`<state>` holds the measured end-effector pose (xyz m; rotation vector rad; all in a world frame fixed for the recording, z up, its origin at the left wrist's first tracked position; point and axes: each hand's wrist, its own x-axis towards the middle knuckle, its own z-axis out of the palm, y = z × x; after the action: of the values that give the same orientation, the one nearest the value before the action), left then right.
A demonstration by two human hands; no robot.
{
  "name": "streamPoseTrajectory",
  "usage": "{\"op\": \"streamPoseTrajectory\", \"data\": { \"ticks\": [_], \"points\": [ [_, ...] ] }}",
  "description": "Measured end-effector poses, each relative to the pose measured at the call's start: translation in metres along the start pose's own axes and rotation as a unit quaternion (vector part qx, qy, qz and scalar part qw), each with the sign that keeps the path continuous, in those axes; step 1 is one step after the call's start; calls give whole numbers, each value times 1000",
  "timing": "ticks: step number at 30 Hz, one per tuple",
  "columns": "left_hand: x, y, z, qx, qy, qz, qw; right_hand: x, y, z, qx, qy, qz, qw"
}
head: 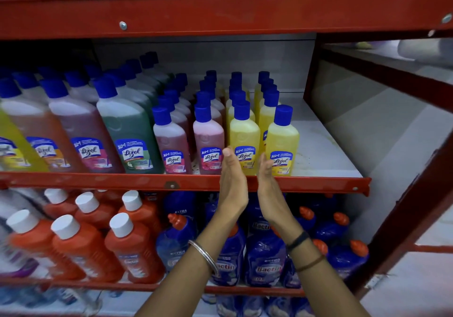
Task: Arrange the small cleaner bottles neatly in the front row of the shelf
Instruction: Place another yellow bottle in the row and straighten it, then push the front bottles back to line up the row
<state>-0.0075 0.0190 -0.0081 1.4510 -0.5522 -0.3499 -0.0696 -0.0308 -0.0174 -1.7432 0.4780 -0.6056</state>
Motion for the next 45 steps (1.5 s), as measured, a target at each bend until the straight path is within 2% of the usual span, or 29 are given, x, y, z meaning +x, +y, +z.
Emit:
{"op": "streamPoseTrajectory", "data": {
  "ticks": [6,13,19,21,24,26,29,31,33,38,45],
  "points": [
    [3,-3,-8,25,-29,-15,999,11,-6,6,80,26,3,996],
    [-9,2,-27,79,-78,16,994,-6,-6,1,81,30,16,996],
    [-3,-1,-36,77,-105,-7,991,-5,-12,3,79,39,28,996],
    [-8,-1,-39,53,-89,-2,995,-8,-12,8,103,69,18,992],
    [-17,-2,-49,-27,16,79,996,-18,-7,21,94,155,-94,979],
    [-16,-4,-59,-56,72,122,988,-23,-7,34,83,132,-142,978],
    [-9,-4,-67,-57,68,67,994,-19,-11,51,75,34,-104,991],
    [-5,-3,-66,-16,48,14,999,-10,-14,60,58,13,-44,997],
    [-6,1,-61,30,32,-20,999,-3,-13,64,62,23,11,998],
    [-6,9,-75,144,-12,-37,989,4,-27,86,117,39,57,991],
    [-7,7,-93,193,-51,-24,980,2,-33,83,176,75,54,980]
  ]
}}
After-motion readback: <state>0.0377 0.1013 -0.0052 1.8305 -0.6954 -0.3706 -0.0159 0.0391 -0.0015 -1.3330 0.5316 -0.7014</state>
